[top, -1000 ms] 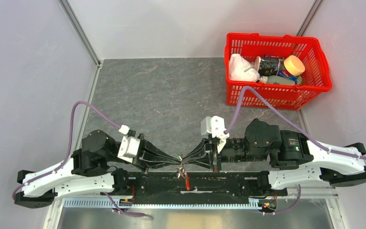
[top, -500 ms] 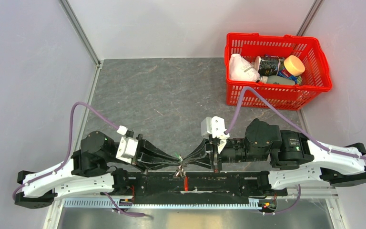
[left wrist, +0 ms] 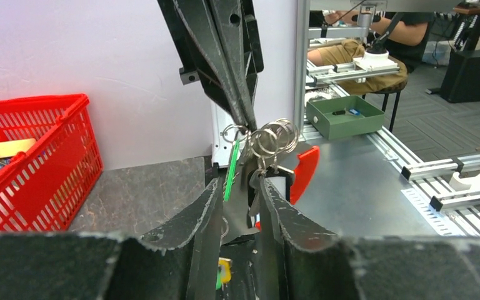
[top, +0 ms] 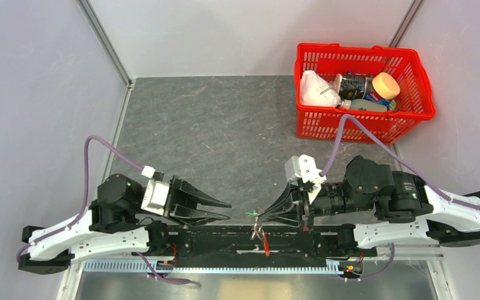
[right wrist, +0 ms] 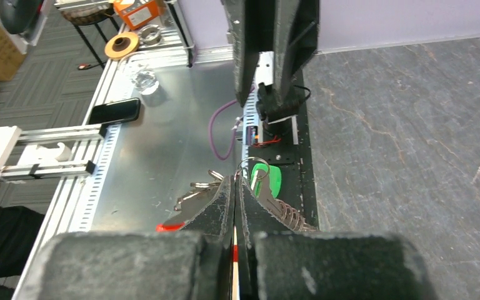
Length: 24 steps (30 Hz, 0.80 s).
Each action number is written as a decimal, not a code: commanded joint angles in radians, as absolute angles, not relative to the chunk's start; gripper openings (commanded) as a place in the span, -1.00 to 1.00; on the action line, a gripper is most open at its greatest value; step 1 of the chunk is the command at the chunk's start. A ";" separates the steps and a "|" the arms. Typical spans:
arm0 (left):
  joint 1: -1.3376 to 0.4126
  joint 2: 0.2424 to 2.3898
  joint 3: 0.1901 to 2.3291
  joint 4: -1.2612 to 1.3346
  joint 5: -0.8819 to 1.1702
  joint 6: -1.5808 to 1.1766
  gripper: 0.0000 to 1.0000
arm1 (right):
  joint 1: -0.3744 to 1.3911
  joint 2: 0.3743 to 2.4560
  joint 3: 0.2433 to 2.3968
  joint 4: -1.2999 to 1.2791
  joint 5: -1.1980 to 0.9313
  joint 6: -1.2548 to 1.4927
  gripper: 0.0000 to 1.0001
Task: Put the keys on the keyring
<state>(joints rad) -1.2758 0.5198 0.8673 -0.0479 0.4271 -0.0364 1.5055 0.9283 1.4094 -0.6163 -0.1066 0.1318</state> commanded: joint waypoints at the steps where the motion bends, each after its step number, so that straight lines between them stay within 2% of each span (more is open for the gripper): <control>1: -1.277 0.575 0.895 0.016 0.486 -0.019 -0.30 | 1.505 0.916 1.436 -0.610 -0.211 0.165 -1.00; 12: -1.278 0.647 0.937 0.080 0.703 -0.003 -0.19 | 1.505 0.993 1.478 -0.642 -0.410 0.235 -1.00; 24: -1.278 0.641 0.892 0.149 0.831 -0.020 -0.18 | 1.505 1.048 1.515 -0.607 -0.418 0.274 -1.00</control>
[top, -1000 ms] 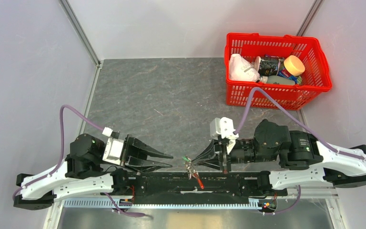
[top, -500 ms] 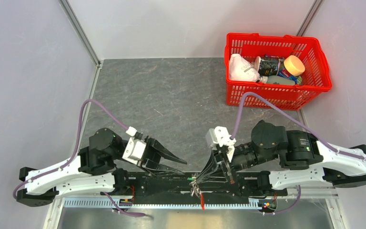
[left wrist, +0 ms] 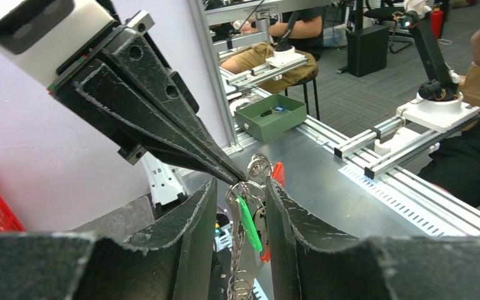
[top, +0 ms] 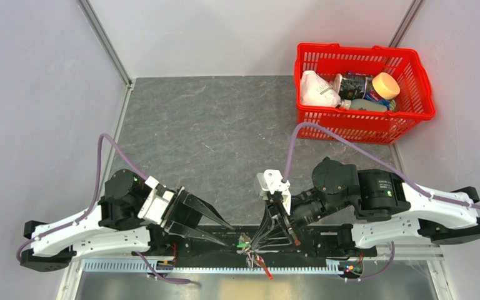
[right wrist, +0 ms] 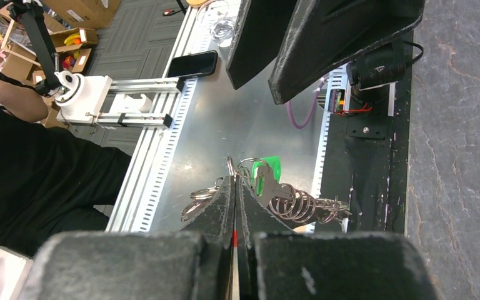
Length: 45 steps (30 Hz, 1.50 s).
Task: Put the keys on the keyring
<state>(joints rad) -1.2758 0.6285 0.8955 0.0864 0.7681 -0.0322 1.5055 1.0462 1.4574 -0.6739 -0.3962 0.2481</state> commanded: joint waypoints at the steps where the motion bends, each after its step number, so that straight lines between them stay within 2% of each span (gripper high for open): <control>1: -1.278 0.645 0.891 0.151 0.836 -0.020 -0.18 | 1.505 1.050 1.516 -0.604 -0.419 0.278 -1.00; 30: -1.278 0.732 0.908 0.173 0.916 -0.006 -0.24 | 1.505 1.100 1.549 -0.568 -0.445 0.289 -1.00; 35: -1.278 0.741 0.914 0.172 0.926 -0.006 -0.51 | 1.505 1.100 1.551 -0.568 -0.447 0.289 -1.00; 40: -1.278 0.759 0.925 0.162 0.946 -0.003 -0.93 | 1.504 1.092 1.544 -0.562 -0.424 0.289 -1.00; 45: -1.278 0.749 0.922 0.155 0.948 -0.003 -0.95 | 1.505 1.049 1.500 -0.513 -0.369 0.303 -1.00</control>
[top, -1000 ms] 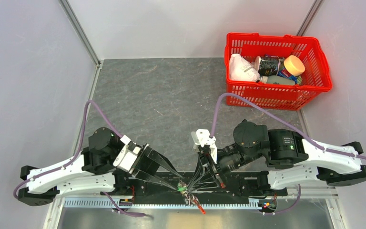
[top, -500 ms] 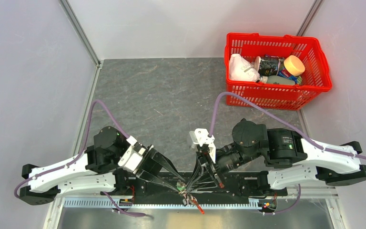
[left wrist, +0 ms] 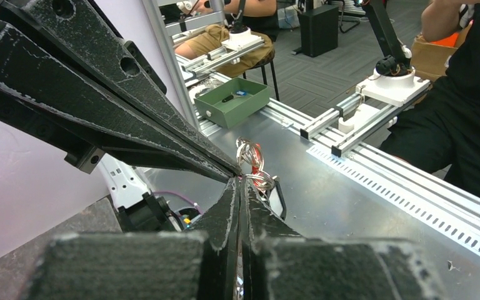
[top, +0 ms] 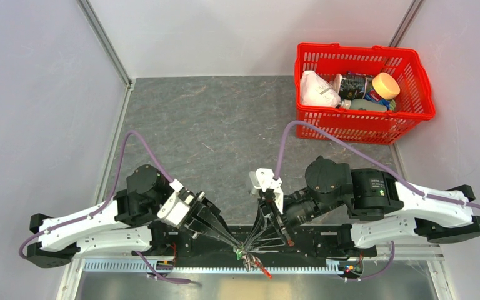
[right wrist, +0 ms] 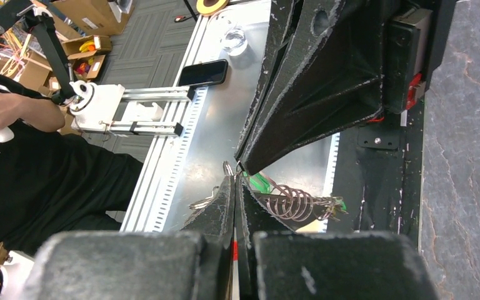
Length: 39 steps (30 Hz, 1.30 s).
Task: Put the keys on the keyring
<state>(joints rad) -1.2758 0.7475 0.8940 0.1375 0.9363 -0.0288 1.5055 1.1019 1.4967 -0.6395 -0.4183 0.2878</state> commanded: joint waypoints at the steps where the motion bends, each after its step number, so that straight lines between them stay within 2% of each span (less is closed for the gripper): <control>1: -1.278 0.744 0.920 0.153 0.947 -0.003 -0.95 | 1.505 1.035 1.487 -0.498 -0.355 0.307 -1.00; 25: -1.278 0.733 0.917 0.152 0.869 0.033 -0.96 | 1.504 0.845 1.220 -0.140 -0.139 0.458 -1.00; 33: -1.278 0.696 0.885 0.153 0.710 0.059 -0.95 | 1.505 0.782 1.093 0.029 -0.007 0.519 -1.00; 39: -1.278 0.664 0.871 0.126 0.639 0.071 -0.95 | 1.505 0.753 1.074 -0.018 0.071 0.493 -1.00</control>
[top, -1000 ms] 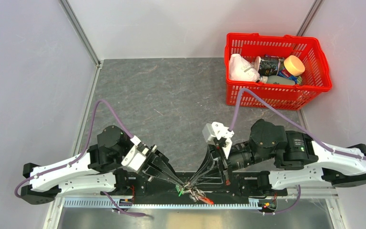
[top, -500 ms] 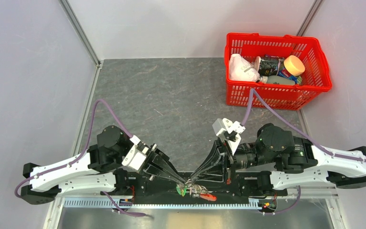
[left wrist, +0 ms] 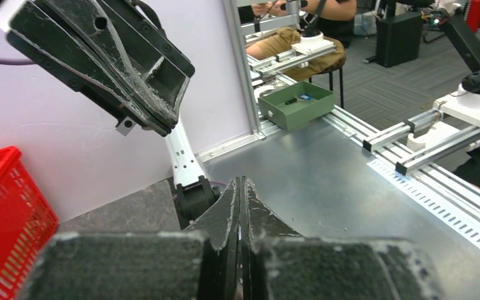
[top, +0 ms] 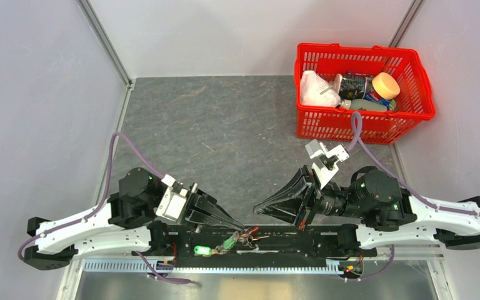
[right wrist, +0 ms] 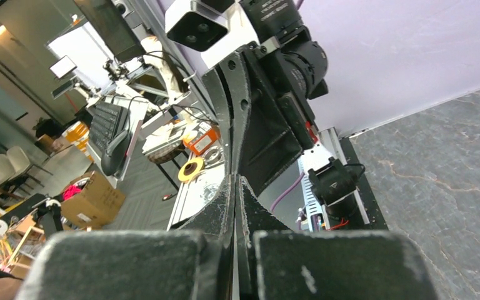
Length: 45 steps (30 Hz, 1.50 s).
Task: Put the keys on the keyring
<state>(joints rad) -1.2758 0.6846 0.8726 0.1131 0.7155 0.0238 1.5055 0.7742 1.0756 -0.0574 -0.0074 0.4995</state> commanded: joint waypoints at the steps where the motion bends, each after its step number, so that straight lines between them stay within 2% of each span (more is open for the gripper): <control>1: -1.277 0.662 0.874 0.117 0.632 0.075 -0.95 | 1.504 0.748 1.077 -0.038 0.078 0.486 -1.00; 12: -1.277 0.684 0.884 0.060 0.461 0.097 -0.95 | 1.504 0.673 1.084 -0.249 0.239 0.430 -0.92; 14: -1.278 0.691 0.884 0.049 0.420 0.096 -0.96 | 1.505 0.667 1.086 -0.303 0.276 0.429 -0.81; 16: -1.278 0.692 0.881 0.035 0.352 0.091 -0.96 | 1.505 0.665 1.081 -0.360 0.307 0.434 -0.59; 21: -1.278 0.679 0.859 0.006 0.210 0.065 -0.93 | 1.505 0.679 1.040 -0.475 0.386 0.468 -0.22; 30: -1.278 0.625 0.808 -0.091 -0.060 -0.060 -0.42 | 1.499 0.759 0.912 -0.593 0.481 0.613 0.23; 37: -1.278 0.584 0.759 -0.158 -0.216 -0.146 -0.22 | 1.409 0.857 0.800 -0.579 0.405 0.743 0.33; 45: -1.278 0.534 0.717 -0.192 -0.265 -0.184 0.37 | 1.301 1.060 0.696 -0.430 0.213 0.754 0.38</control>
<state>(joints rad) -1.2758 0.5529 0.7254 -0.1913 -0.2077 -0.1261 1.3209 0.9630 0.7063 -0.5335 0.3054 0.7364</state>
